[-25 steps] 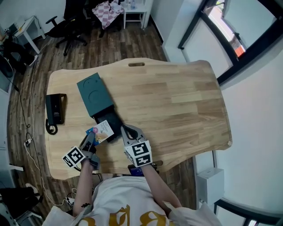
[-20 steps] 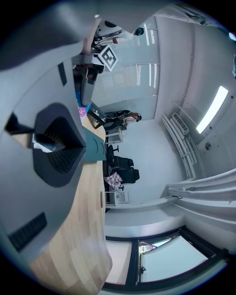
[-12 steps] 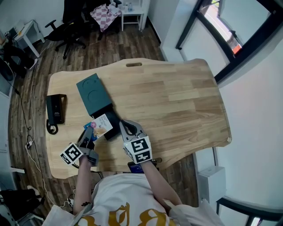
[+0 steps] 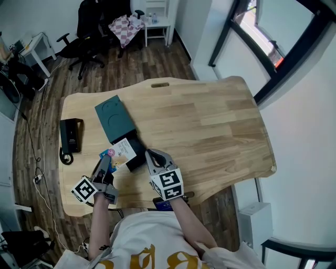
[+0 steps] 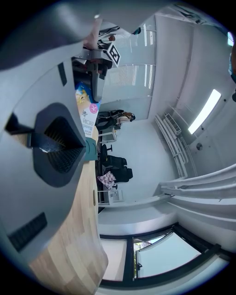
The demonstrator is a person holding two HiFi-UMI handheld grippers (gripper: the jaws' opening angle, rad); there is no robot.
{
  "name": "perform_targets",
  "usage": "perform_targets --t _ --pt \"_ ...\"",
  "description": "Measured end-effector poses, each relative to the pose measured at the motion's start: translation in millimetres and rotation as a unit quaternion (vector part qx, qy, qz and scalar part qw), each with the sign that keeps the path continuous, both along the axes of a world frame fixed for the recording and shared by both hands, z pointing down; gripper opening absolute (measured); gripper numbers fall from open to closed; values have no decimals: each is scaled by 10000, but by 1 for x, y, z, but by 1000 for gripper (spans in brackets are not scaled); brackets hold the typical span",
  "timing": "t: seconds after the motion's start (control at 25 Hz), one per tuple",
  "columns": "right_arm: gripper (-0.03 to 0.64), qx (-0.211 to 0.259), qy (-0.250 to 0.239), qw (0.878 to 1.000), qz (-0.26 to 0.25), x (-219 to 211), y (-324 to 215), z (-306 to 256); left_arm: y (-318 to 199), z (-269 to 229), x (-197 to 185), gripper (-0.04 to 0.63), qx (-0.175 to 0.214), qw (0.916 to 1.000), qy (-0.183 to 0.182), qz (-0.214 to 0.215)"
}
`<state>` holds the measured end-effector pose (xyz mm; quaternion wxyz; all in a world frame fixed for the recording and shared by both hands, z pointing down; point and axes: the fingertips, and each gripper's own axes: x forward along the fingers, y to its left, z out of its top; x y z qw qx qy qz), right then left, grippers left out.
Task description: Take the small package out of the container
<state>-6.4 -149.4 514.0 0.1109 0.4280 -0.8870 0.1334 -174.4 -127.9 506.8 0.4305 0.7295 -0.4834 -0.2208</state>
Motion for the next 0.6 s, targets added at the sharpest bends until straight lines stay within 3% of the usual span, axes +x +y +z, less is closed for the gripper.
perform_targets --t 0.24,0.6 --pt "5 87 20 9999 -53 -3 4 -3 -2 -8 -11 95 166 9994 313 -36" --pt "5 271 65 9996 30 0 0 -18 2 -28 5 95 305 9970 440 565"
